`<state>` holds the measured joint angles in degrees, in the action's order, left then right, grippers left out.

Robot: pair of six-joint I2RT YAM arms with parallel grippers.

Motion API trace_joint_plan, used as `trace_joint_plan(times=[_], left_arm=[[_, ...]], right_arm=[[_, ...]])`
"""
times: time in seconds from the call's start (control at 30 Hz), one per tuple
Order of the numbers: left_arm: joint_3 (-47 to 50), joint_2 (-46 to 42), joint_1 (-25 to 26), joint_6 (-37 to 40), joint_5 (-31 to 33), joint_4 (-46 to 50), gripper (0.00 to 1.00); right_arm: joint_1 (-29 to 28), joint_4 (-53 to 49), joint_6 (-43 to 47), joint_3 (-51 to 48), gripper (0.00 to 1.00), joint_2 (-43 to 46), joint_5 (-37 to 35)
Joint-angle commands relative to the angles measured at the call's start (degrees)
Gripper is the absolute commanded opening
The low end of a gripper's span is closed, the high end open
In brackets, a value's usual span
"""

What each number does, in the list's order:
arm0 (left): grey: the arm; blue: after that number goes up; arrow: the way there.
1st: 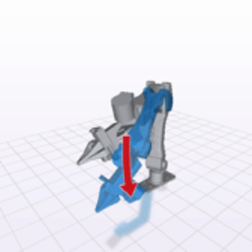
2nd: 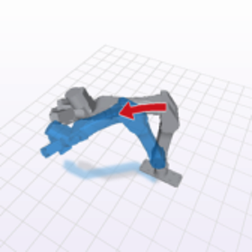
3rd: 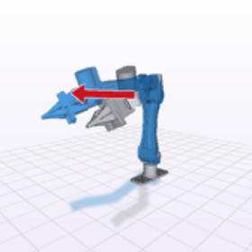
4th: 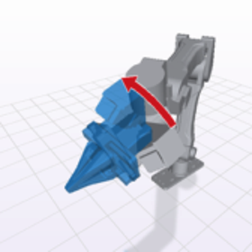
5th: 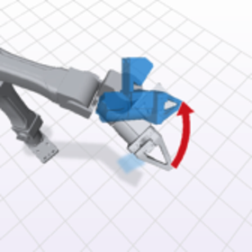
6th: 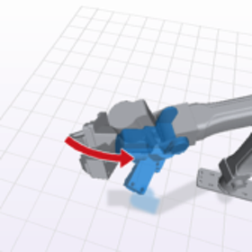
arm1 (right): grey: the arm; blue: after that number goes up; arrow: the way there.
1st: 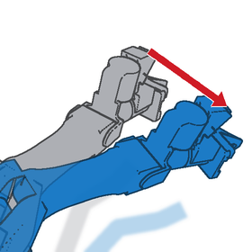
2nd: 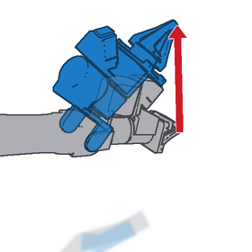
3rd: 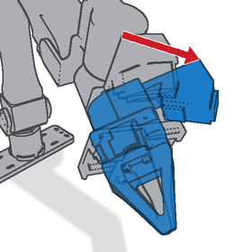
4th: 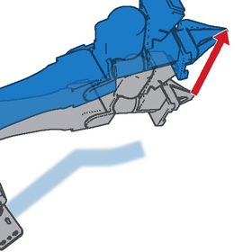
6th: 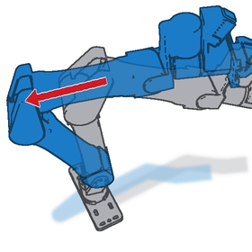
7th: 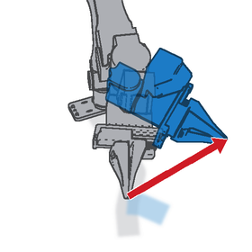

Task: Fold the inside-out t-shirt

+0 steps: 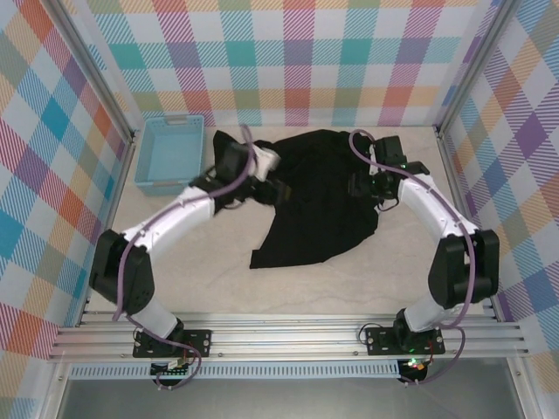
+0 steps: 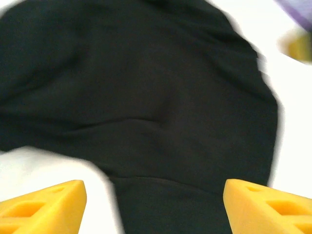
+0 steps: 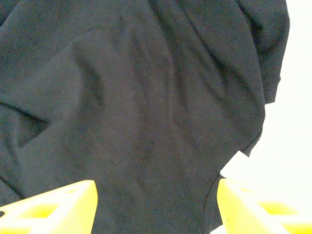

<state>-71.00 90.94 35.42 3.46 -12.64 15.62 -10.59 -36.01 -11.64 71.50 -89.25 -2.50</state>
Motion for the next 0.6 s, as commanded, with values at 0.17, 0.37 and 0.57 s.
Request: trace_joint_plan(times=[0.17,0.37,0.57], left_arm=[[-5.6,20.7,20.4,20.2,5.1,-2.9,0.65],[-11.7,30.8,20.4,22.0,12.2,-4.1,0.33],[4.1,12.5,12.2,12.9,15.1,-1.2,0.01]], right_arm=[[9.7,9.5,-8.6,-5.9,0.66,2.5,7.5],[13.4,10.1,-9.1,-6.1,0.66,2.5,3.8],[13.4,11.0,-10.6,-8.7,0.65,5.3,5.8]])
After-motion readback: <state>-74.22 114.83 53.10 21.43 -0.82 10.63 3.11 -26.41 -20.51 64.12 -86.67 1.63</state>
